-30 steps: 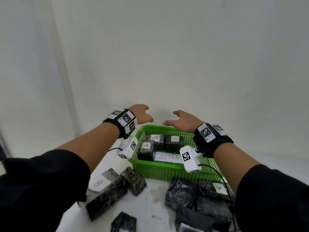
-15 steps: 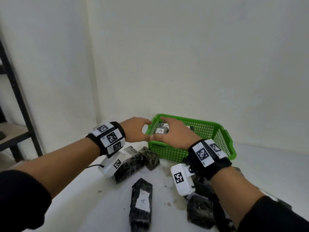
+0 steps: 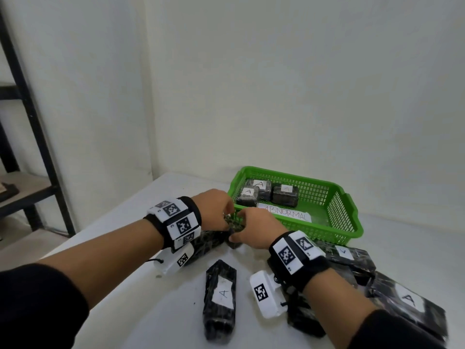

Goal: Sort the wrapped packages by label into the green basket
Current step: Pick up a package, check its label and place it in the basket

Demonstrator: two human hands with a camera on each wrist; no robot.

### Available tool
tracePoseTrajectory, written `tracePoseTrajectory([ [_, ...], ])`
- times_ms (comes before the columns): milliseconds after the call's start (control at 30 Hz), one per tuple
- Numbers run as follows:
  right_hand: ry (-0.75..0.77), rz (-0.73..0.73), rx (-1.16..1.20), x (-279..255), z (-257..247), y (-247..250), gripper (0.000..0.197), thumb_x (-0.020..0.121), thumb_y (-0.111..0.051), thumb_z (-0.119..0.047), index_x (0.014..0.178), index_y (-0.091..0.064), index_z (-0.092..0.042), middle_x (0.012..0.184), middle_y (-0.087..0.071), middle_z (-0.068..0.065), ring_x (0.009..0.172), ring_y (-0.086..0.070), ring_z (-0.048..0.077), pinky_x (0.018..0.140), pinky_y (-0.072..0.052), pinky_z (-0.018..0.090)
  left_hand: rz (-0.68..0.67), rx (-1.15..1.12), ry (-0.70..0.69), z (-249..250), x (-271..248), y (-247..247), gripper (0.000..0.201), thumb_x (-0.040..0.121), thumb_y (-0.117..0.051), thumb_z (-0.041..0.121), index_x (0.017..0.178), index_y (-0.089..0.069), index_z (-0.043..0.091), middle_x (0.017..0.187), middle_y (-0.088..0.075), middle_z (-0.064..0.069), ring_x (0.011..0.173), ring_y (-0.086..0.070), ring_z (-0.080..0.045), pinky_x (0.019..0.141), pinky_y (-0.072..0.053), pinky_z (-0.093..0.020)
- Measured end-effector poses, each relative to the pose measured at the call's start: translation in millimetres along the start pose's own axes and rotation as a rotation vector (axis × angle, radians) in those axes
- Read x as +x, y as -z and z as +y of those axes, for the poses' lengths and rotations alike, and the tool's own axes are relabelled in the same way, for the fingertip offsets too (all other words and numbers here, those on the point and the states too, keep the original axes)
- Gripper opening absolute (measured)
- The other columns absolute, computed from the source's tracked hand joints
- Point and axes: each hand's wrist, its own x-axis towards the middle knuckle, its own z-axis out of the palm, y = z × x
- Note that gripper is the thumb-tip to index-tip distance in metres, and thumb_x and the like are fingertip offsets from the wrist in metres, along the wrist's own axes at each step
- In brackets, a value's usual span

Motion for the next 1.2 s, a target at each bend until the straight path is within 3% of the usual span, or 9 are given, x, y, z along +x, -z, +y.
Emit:
tracePoseTrajectory([
  [133,-0.03,0.089,-0.071,0.5,-4.9,-5.1,0.032,0.09,-0.073,-0.036,0.093,-0.059,-0.007,0.095,-0.064,0.011,0.084,-0.059,0.028,0.071,-0.051,0.036,-0.127,0.12,0.049,4.0,10.4,-14.6,0.04,0.076,-0.079,0.031,0.111,-0.07,0.014,0.107,-0.07,-0.01,0.098,-0.067,-0.028,0.087,-0.057,-0.038],
  [233,-0.052,0.123,-0.108,0.3,-7.9,-9.5,0.039,0.091,-0.071,-0.032,0.073,-0.041,-0.015,0.08,-0.048,0.005,0.087,-0.057,0.03,0.07,-0.047,0.036,-0.105,0.153,0.05,5.7,16.0,-19.1,0.037,0.077,-0.078,0.027,0.109,-0.069,0.01,0.108,-0.069,-0.012,0.098,-0.068,-0.031,0.085,-0.058,-0.037],
  [467,0.0,0.136,-0.189,3.9,-4.1,-11.5,0.048,0.088,-0.072,-0.019,0.067,-0.03,-0.019,0.086,-0.044,0.008,0.081,-0.051,0.031,0.069,-0.044,0.036,-0.02,0.124,0.03,5.6,17.5,-30.9,0.033,0.081,-0.075,0.03,0.106,-0.068,0.011,0.114,-0.065,-0.009,0.098,-0.066,-0.03,0.072,-0.046,-0.027],
  [567,-0.007,0.171,-0.165,3.9,2.7,-16.0,0.033,0.088,-0.07,-0.019,0.07,-0.044,-0.013,0.084,-0.049,0.008,0.079,-0.056,0.033,0.066,-0.047,0.036,0.023,0.054,0.02,6.4,13.2,-34.3,0.033,0.083,-0.074,0.028,0.109,-0.065,0.011,0.115,-0.064,-0.01,0.103,-0.064,-0.032,0.075,-0.044,-0.026],
  [667,-0.023,0.151,-0.084,4.6,15.8,-19.0,0.021,0.083,-0.078,-0.024,0.097,-0.07,-0.011,0.092,-0.068,0.008,0.089,-0.07,0.03,0.074,-0.06,0.037,0.001,-0.024,0.032,3.7,9.4,-33.5,0.031,0.078,-0.077,0.029,0.103,-0.065,0.014,0.106,-0.068,-0.007,0.096,-0.066,-0.026,0.075,-0.051,-0.031],
  [833,0.001,0.185,0.348,-12.9,43.1,-5.4,0.045,0.078,-0.087,-0.037,0.12,-0.074,-0.026,0.107,-0.074,-0.006,0.09,-0.066,0.007,0.068,-0.046,0.014,0.095,-0.37,-0.002,-0.6,-4.8,-13.6,0.029,0.075,-0.083,0.032,0.1,-0.071,0.025,0.101,-0.071,0.009,0.093,-0.068,-0.011,0.085,-0.056,-0.029],
  [1000,0.054,0.265,0.813,-41.3,63.8,21.6,0.037,0.081,-0.087,-0.036,0.114,-0.076,-0.025,0.102,-0.079,-0.009,0.09,-0.073,-0.002,0.075,-0.052,0.008,0.188,-0.826,-0.082,13.7,-16.5,1.4,0.028,0.079,-0.084,0.029,0.105,-0.073,0.025,0.103,-0.075,0.005,0.091,-0.074,-0.015,0.089,-0.055,-0.028],
  [1100,0.07,0.28,1.006,-51.5,74.6,31.1,0.025,0.085,-0.084,-0.025,0.107,-0.079,-0.015,0.1,-0.082,0.0,0.097,-0.078,0.015,0.091,-0.062,0.03,0.221,-1.004,-0.115,34.5,-12.3,-2.6,0.032,0.08,-0.084,0.026,0.11,-0.073,0.024,0.105,-0.077,0.003,0.097,-0.074,-0.013,0.094,-0.055,-0.031],
  [1200,0.045,0.367,1.041,-56.3,90.8,32.6,0.025,0.084,-0.085,-0.026,0.104,-0.079,-0.012,0.1,-0.082,0.002,0.097,-0.079,0.019,0.092,-0.063,0.045,0.199,-1.149,-0.123,59.8,-4.0,-15.1,0.042,0.082,-0.082,0.018,0.121,-0.068,0.017,0.11,-0.077,-0.001,0.103,-0.073,-0.017,0.09,-0.058,-0.031],
])
